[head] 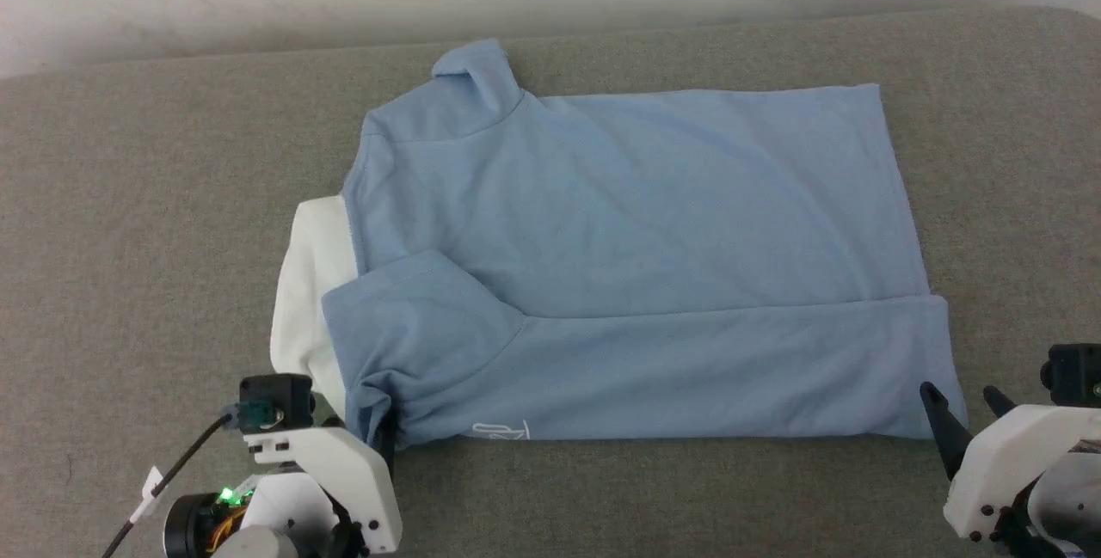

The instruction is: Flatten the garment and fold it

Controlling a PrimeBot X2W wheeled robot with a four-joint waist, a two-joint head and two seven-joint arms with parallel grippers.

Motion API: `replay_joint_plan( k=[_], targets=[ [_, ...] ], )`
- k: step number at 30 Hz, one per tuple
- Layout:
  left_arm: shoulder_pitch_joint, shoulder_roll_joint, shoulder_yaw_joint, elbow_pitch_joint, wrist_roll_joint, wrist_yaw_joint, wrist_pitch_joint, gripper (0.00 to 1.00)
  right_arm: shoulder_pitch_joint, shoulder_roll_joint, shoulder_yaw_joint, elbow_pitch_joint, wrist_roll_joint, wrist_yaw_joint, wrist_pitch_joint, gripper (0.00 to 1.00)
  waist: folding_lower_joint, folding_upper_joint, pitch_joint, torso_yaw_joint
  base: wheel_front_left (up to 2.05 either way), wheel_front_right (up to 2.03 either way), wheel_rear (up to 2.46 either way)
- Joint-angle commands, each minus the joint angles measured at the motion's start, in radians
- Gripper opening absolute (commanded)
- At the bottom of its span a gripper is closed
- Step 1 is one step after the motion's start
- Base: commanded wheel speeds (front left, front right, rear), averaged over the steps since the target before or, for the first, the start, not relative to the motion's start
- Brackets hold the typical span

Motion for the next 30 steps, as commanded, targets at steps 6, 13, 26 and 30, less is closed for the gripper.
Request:
replay_joint_plan(
  k=[6, 13, 26, 30],
  targets=[
    [0.0, -0.043, -0.025, 0.098, -0.039, -0.048, -0.002, 0.0, -0.002, -0.012, -0.009, -0.006, -0.031, -0.001, 0.016, 1.0, 0.0002, 0.0, -0.031, 0.014, 0.0, 0.0, 0.0],
    [0.005, -0.037, -0.022, 0.04, -0.025, -0.056, -0.051, 0.0, -0.011, -0.017, -0.028, 0.039, -0.083, -0.001, 0.063, 1.0, 0.0002, 0.0, -0.067, 0.047, 0.0, 0.0, 0.0],
    [0.006, -0.015, -0.037, -0.085, -0.001, -0.043, -0.045, 0.0, -0.091, 0.007, -0.059, 0.263, -0.122, -0.001, 0.087, 0.34, 0.0002, 0.0, -0.02, 0.087, 0.0, 0.0, 0.0],
    [0.005, -0.01, -0.035, -0.085, 0.001, -0.049, -0.06, 0.0, -0.108, 0.009, -0.049, 0.273, -0.103, -0.001, 0.053, 0.0, 0.0002, 0.0, -0.032, 0.082, 0.0, 0.0, 0.0]
  ],
)
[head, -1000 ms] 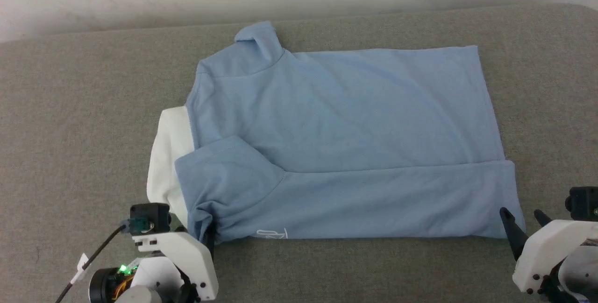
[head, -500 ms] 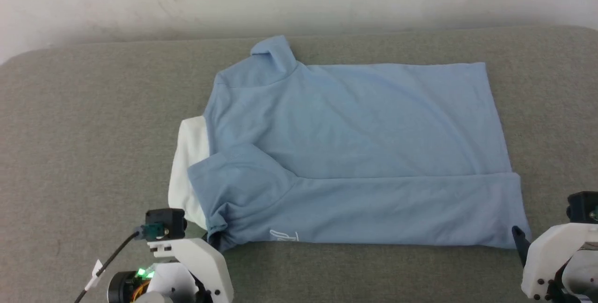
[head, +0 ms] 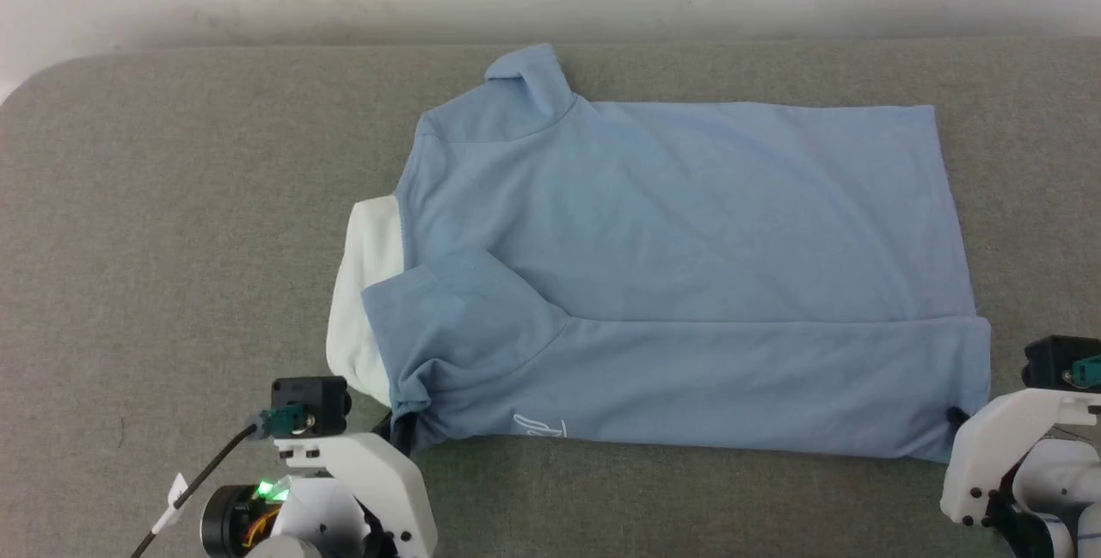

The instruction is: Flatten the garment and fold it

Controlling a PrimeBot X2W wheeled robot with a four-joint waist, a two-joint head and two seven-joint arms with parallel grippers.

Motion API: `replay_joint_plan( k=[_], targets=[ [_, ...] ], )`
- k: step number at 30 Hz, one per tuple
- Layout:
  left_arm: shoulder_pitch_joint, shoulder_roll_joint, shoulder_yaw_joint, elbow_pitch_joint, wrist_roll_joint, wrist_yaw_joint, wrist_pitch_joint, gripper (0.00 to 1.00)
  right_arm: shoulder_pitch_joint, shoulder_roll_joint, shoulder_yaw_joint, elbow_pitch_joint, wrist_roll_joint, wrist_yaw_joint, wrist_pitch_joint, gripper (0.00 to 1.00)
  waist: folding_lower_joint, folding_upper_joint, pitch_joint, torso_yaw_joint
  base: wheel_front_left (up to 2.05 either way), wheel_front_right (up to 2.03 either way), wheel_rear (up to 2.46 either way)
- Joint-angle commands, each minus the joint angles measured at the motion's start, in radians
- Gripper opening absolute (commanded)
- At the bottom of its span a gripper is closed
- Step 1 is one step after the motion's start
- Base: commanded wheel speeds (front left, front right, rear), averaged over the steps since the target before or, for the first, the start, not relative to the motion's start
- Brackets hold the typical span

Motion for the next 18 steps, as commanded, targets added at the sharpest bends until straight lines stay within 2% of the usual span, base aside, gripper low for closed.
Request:
replay_joint_plan(
  k=[1, 8, 13, 18],
  targets=[
    [0.001, 0.005, 0.001, -0.003, 0.014, -0.004, -0.007, 0.0, 0.001, 0.009, 0.007, 0.026, 0.003, -0.001, 0.0, 0.0, -0.0001, 0.0, -0.009, -0.005, 0.0, 0.0, 0.0],
    [0.014, 0.021, 0.028, -0.03, 0.013, -0.007, -0.054, 0.0, -0.004, -0.007, -0.01, -0.059, 0.057, -0.001, -0.025, 0.0, -0.0001, 0.0, -0.077, -0.021, 0.0, 0.0, 0.0],
    [0.057, 0.056, 0.044, -0.086, 0.01, 0.006, -0.05, 0.0, 0.068, -0.037, -0.039, -0.157, 0.075, -0.001, 0.045, 0.0, -0.0001, 0.0, -0.134, -0.023, 0.0, 0.0, 0.0],
    [0.141, 0.091, 0.035, -0.156, -0.013, 0.01, -0.015, 0.0, 0.175, -0.036, -0.078, -0.249, 0.085, -0.001, 0.154, 0.0, -0.0001, 0.0, -0.18, -0.024, 0.0, 0.0, 0.0]
  ],
)
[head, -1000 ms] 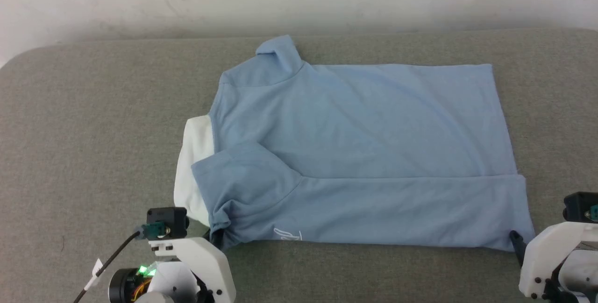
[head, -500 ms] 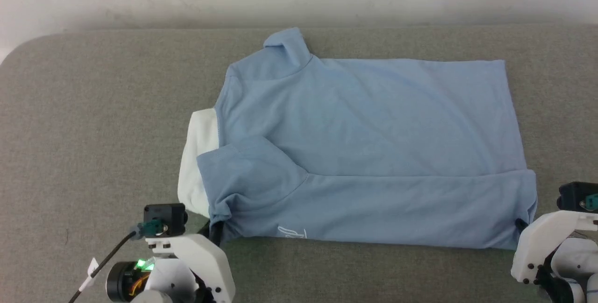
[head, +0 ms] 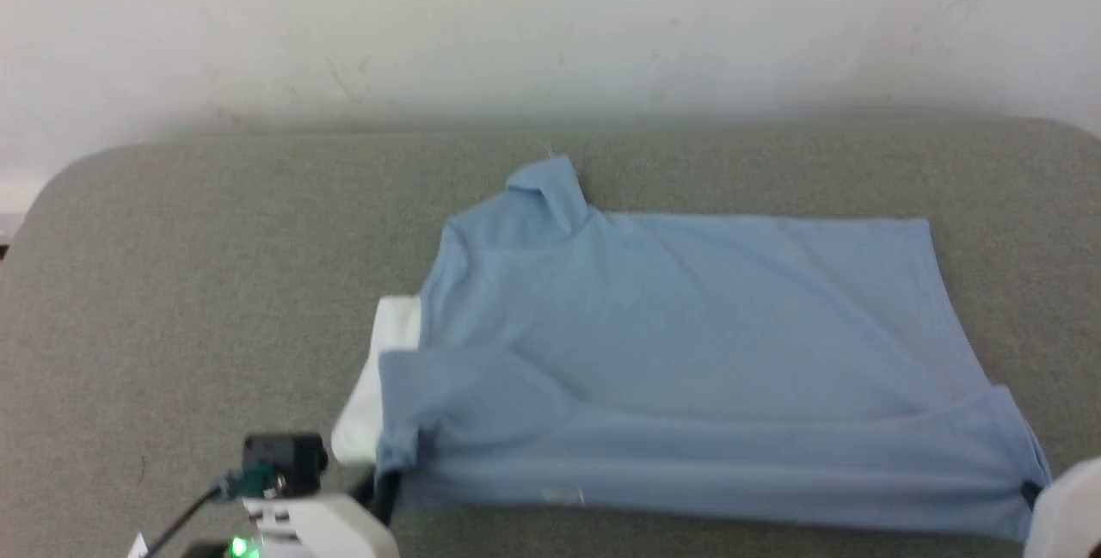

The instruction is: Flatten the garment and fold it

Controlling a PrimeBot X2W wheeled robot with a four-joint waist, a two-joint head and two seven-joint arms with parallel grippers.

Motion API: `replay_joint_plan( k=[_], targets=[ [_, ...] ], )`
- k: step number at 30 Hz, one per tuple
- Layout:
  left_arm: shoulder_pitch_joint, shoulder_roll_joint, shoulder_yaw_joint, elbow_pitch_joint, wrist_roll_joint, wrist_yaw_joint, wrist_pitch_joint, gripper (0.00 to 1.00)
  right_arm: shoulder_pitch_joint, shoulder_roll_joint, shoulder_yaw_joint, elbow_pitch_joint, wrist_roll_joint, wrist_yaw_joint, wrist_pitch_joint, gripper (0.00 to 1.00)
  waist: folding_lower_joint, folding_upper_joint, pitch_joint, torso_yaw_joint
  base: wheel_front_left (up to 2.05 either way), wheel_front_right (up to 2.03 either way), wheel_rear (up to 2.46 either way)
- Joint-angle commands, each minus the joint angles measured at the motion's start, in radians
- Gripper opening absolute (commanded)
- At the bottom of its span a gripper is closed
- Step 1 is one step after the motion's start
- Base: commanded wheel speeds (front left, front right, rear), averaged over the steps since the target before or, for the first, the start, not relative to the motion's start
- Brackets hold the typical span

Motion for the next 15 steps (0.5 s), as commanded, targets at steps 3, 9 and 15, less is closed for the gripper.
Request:
replay_joint_plan(
  k=[3, 9, 15],
  targets=[
    [0.068, 0.031, -0.021, -0.014, -0.025, 0.007, 0.059, 0.0, 0.052, 0.0, -0.026, -0.034, 0.005, -0.002, 0.04, 0.0, 0.0002, 0.0, -0.035, -0.003, 0.0, 0.0, 0.0],
    [0.13, 0.04, -0.07, 0.027, -0.053, -0.003, 0.122, 0.0, 0.113, -0.002, -0.026, -0.001, -0.004, -0.002, 0.066, 0.0, 0.0002, 0.0, -0.036, -0.002, 0.0, 0.0, 0.0],
    [0.114, -0.004, -0.092, 0.123, -0.064, -0.038, 0.092, 0.0, 0.086, -0.019, 0.007, 0.101, -0.01, -0.002, -0.019, 0.0, 0.0002, 0.0, -0.016, -0.002, 0.0, 0.0, 0.0]
  ],
)
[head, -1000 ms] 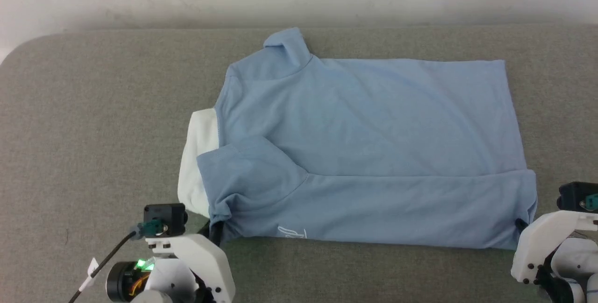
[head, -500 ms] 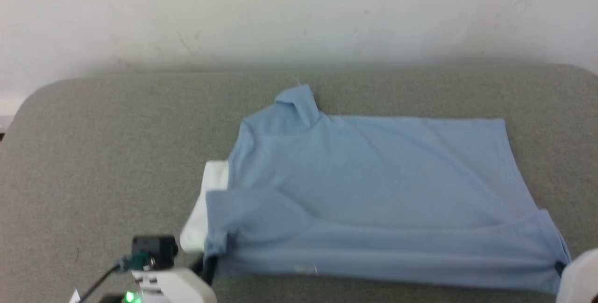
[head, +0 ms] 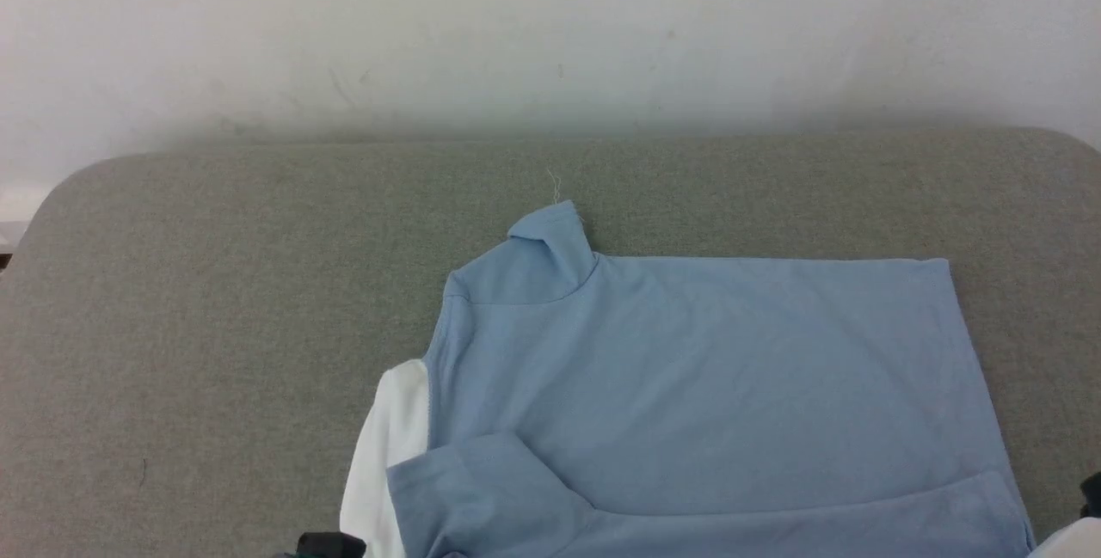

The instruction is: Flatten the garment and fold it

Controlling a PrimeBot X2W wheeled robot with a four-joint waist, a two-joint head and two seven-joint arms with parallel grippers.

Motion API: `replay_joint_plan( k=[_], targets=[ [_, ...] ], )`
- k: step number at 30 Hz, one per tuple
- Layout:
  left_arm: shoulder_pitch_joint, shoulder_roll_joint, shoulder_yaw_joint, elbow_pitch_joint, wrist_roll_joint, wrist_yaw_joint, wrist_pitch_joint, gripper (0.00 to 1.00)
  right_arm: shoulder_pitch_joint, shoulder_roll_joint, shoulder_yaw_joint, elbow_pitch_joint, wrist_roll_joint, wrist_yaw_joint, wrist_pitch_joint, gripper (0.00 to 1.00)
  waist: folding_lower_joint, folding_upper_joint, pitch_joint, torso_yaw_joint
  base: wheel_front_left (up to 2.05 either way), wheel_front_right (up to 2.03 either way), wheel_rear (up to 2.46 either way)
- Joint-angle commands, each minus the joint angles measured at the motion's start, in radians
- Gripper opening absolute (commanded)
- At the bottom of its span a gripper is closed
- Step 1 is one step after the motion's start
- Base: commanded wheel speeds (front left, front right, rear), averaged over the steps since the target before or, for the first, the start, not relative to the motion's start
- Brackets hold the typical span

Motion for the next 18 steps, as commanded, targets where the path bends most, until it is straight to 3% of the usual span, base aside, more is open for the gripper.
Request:
replay_joint_plan(
  k=[1, 2, 3, 4, 9, 15, 18],
  targets=[
    [-0.013, -0.005, -0.002, 0.02, -0.002, -0.009, -0.011, 0.0, -0.017, -0.011, 0.004, 0.015, -0.008, -0.002, -0.017, 0.0, 0.0, 0.0, 0.007, 0.0, 0.0, 0.0, 0.0],
    [-0.02, -0.01, -0.005, 0.038, 0.001, -0.017, -0.02, 0.53, -0.026, -0.015, 0.009, 0.034, -0.012, -0.002, -0.033, 0.0, 0.0, 0.0, 0.009, 0.001, 0.0, 0.0, 0.0],
    [-0.028, -0.015, -0.007, 0.053, 0.004, -0.022, -0.029, 1.0, -0.034, -0.022, 0.018, 0.049, -0.017, -0.002, -0.054, 0.72, 0.0, 0.0, 0.011, 0.002, 0.0, 0.0, 0.0],
    [-0.036, -0.02, -0.004, 0.064, 0.007, -0.024, -0.042, 1.0, -0.043, -0.026, 0.02, 0.063, -0.019, -0.002, -0.073, 1.0, 0.0, 0.0, 0.011, 0.003, 0.0, 0.0, 0.0],
    [-0.064, -0.03, 0.035, 0.065, 0.014, -0.027, -0.119, 1.0, -0.093, -0.037, 0.03, 0.074, -0.017, -0.002, -0.197, 1.0, 0.0, 0.0, 0.003, 0.006, 0.0, 0.0, 0.0],
    [-0.095, -0.033, 0.138, -0.045, 0.014, -0.02, -0.264, 1.0, -0.138, -0.054, 0.061, 0.016, -0.017, -0.002, -0.385, 1.0, 0.0, 0.0, -0.001, -0.006, 0.0, 0.0, 0.0],
    [-0.135, -0.02, 0.166, -0.079, 0.042, -0.041, -0.334, 1.0, -0.167, -0.055, 0.083, -0.018, -0.014, -0.002, -0.508, 1.0, 0.0, 0.0, 0.016, -0.024, 0.0, 0.0, 0.0]
  ],
)
